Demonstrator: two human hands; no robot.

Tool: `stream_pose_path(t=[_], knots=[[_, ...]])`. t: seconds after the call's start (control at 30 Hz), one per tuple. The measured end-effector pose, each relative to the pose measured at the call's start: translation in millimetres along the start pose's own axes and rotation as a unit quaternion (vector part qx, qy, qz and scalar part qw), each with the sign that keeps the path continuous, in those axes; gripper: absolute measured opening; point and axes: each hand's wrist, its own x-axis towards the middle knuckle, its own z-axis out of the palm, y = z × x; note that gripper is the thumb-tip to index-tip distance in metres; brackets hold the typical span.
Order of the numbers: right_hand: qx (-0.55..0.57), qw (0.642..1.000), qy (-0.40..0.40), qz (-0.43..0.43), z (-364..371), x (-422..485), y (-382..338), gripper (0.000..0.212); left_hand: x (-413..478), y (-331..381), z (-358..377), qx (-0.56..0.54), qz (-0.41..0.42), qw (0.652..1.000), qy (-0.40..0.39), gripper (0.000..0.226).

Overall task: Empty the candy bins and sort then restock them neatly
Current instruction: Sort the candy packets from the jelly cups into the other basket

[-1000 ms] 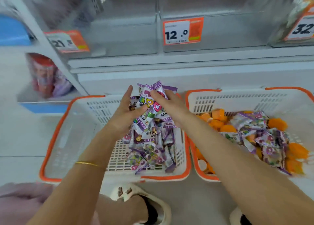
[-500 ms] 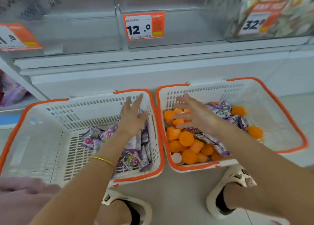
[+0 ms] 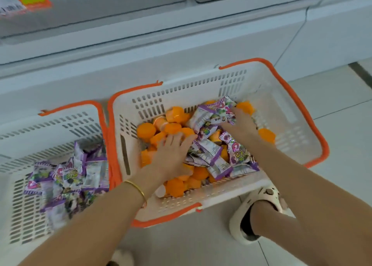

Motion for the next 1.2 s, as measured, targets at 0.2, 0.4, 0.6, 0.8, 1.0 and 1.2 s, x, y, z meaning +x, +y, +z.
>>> stream_pose_path(t=[0.2, 0.4, 0.6, 0.8, 1.0, 1.2], knots=[[-0.003, 0.995, 0.02, 0.093, 35.8, 39.7, -17.8, 0.105, 23.3, -0.7, 9.7, -0.01, 0.034, 0.997, 0.063, 0.059], [-0.021, 0.991, 0.033, 0.129, 59.9, 54.7, -27.2, 0.1, 31.1, -17.4, -15.4, -0.201, -0.003, 0.978, 0.051, 0.03], [0.207, 0.973, -0.004, 0.098, 36.3, 54.7, -11.1, 0.074, 41.2, -4.4, -30.7, -0.36, -0.022, 0.926, -0.11, 0.027], [0.27, 0.959, 0.054, 0.063, -17.9, 48.1, 30.4, 0.068, 72.8, 21.3, 2.3, -0.14, 0.029, 0.983, -0.113, 0.055], [0.274, 0.956, -0.082, 0.072, -59.3, 45.1, 57.3, 0.056, 91.1, 36.9, 11.2, -0.051, -0.025, 0.979, -0.196, 0.099], [0.395, 0.91, -0.096, 0.084, -75.8, 45.4, 70.8, 0.057, 86.2, 42.2, 11.7, -0.102, -0.058, 0.978, -0.174, 0.088]])
